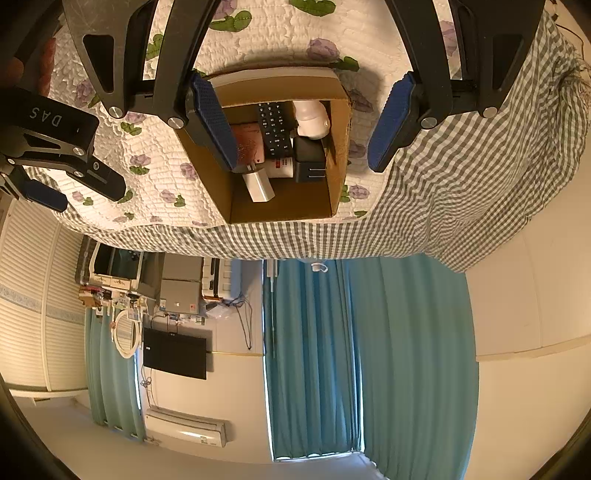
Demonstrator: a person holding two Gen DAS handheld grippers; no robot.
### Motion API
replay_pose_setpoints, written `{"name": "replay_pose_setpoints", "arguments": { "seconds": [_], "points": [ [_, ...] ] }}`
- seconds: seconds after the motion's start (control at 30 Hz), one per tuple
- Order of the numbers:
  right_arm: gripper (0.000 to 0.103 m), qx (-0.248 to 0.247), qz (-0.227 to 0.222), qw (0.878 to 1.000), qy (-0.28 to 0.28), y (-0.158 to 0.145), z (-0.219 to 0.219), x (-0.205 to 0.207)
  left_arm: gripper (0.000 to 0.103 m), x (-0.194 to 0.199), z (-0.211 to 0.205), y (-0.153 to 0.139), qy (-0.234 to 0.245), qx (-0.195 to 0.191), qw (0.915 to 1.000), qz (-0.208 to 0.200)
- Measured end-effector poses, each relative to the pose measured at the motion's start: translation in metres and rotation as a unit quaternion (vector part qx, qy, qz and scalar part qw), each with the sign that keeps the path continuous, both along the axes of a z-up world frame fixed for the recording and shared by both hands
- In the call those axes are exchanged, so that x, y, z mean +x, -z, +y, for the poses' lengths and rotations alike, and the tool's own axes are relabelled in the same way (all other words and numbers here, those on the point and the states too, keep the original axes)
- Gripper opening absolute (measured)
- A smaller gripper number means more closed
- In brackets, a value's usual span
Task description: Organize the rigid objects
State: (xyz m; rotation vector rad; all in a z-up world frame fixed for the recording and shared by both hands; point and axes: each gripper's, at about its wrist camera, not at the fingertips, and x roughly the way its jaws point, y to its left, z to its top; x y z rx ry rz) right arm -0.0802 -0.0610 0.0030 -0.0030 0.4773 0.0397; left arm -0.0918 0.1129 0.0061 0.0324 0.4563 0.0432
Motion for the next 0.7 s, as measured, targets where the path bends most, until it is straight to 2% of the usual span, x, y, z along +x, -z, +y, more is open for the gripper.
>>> {"name": "replay_pose_setpoints", "arguments": {
  "seconds": [0.7],
  "points": [
    [0.103, -0.003, 0.001, 1.0, -0.002, 0.0023, 0.0017, 0.0026, 0.076, 0.0028, 0.0071, 0.0048, 0.003, 0.001, 1.0, 0.009]
  ]
}}
